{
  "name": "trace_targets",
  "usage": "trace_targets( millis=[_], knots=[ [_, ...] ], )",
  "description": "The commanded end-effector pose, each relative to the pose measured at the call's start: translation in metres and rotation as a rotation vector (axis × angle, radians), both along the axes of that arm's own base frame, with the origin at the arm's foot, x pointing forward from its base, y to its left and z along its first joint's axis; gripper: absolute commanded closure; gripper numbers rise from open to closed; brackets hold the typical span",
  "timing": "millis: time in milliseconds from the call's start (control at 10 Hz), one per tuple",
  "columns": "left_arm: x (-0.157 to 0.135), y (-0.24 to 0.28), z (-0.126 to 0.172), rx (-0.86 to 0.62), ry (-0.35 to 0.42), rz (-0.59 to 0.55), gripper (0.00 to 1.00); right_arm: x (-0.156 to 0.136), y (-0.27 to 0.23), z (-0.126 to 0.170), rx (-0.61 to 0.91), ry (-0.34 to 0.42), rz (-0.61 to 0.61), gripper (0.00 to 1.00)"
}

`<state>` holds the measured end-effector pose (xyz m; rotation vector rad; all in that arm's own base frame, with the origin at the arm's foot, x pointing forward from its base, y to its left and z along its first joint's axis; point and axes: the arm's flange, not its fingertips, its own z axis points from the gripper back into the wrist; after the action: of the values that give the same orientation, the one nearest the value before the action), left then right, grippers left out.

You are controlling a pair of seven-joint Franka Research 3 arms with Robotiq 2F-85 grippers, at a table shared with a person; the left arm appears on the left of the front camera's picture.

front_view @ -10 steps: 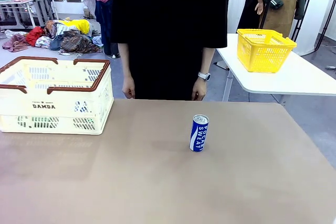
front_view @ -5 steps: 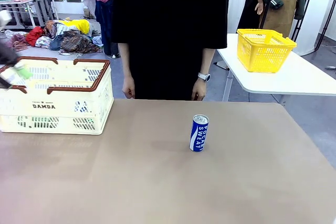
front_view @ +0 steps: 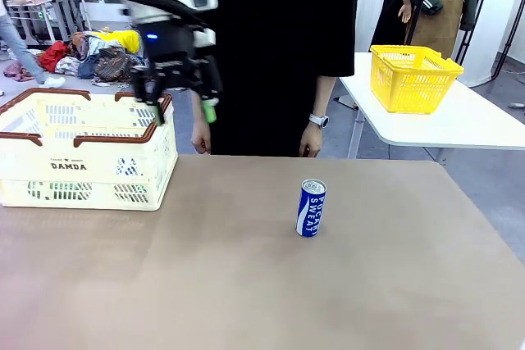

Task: Place the drinks into the Shopping basket.
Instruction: Pick up one drink and place it into the Shopping basket.

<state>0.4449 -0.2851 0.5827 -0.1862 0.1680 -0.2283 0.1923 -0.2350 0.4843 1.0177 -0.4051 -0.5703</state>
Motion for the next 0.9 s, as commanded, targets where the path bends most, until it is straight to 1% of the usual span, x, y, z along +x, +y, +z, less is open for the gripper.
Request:
trace_targets(
  millis=[0, 100, 200, 300, 400, 500, 600, 700, 800],
  knots=[
    [0.035, -0.057, 0.012, 0.170, 0.060, 0.026, 0.00, 0.000, -0.001, 0.000, -0.002, -0.026, 0.008, 0.00],
    [0.038, -0.094, -0.002, 0.234, 0.056, 0.006, 0.00, 0.000, -0.001, 0.000, -0.002, -0.026, 0.008, 0.00],
    [0.037, -0.135, -0.016, 0.249, 0.049, 0.020, 0.00, 0.000, -0.001, 0.000, -0.002, -0.026, 0.008, 0.00],
    [0.032, -0.165, -0.030, 0.249, -0.030, 0.101, 0.00, 0.000, -0.001, 0.000, -0.002, -0.026, 0.008, 0.00],
    [0.023, -0.191, -0.047, 0.213, -0.076, 0.184, 0.00, 0.000, -0.001, 0.000, -0.002, -0.026, 0.008, 0.00],
    [0.009, -0.211, -0.065, 0.150, -0.130, 0.248, 0.00, 0.000, -0.001, 0.000, -0.002, -0.026, 0.008, 0.00],
    [-0.008, -0.220, -0.078, 0.107, -0.148, 0.263, 0.00, 0.000, -0.001, 0.000, -0.002, -0.026, 0.008, 0.00],
    [-0.023, -0.223, -0.085, 0.062, -0.195, 0.304, 0.00, 0.000, -0.001, 0.000, -0.002, -0.026, 0.008, 0.00],
    [-0.032, -0.224, -0.091, 0.079, -0.192, 0.261, 0.00, 0.000, -0.001, 0.000, -0.002, -0.026, 0.008, 0.00]
  ],
)
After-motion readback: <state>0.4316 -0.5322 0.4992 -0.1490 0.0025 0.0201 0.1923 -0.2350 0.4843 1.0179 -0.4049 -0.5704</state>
